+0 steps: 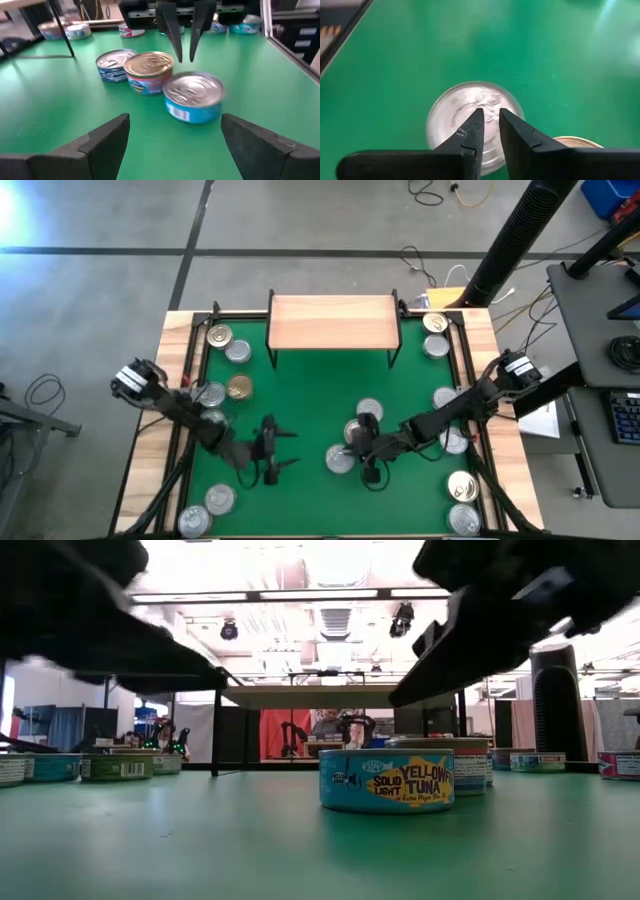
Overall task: Stack canned seafood by type on shelf
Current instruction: Put the green blue tuna can on the shelf
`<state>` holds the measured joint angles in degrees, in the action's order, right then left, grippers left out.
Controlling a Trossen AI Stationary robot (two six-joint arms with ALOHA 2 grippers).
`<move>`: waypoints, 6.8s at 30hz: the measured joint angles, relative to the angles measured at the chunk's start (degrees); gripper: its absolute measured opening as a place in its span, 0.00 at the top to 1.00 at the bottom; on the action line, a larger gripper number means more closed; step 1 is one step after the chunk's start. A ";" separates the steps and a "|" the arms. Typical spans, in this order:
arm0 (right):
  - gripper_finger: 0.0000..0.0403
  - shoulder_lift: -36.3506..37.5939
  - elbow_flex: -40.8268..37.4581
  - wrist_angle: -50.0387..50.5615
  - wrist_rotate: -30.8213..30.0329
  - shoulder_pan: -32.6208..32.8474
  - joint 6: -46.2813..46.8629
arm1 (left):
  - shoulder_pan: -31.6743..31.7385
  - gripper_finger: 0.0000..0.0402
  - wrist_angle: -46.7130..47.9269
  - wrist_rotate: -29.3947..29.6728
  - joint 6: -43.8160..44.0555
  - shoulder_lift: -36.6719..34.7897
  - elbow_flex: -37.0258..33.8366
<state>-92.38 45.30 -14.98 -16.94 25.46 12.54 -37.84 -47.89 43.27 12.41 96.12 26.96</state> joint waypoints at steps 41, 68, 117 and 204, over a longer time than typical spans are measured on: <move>0.09 -15.41 25.48 46.18 0.56 7.66 21.82 | 4.25 0.12 0.21 -2.45 11.08 26.29 18.52; 0.09 -15.47 25.02 38.07 -0.59 3.53 13.95 | 6.26 0.11 -4.89 -2.97 5.36 32.55 27.13; 0.09 -15.21 22.06 32.67 -1.25 3.67 14.96 | 6.73 0.01 -7.15 -7.06 7.01 33.13 28.65; 0.09 0.84 41.40 50.15 1.40 -19.94 -24.74 | 68.23 0.03 52.87 -61.85 -34.75 -17.34 30.55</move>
<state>-91.54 86.70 35.17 -15.55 5.52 -12.20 30.39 4.98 -18.57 -22.34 78.78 57.51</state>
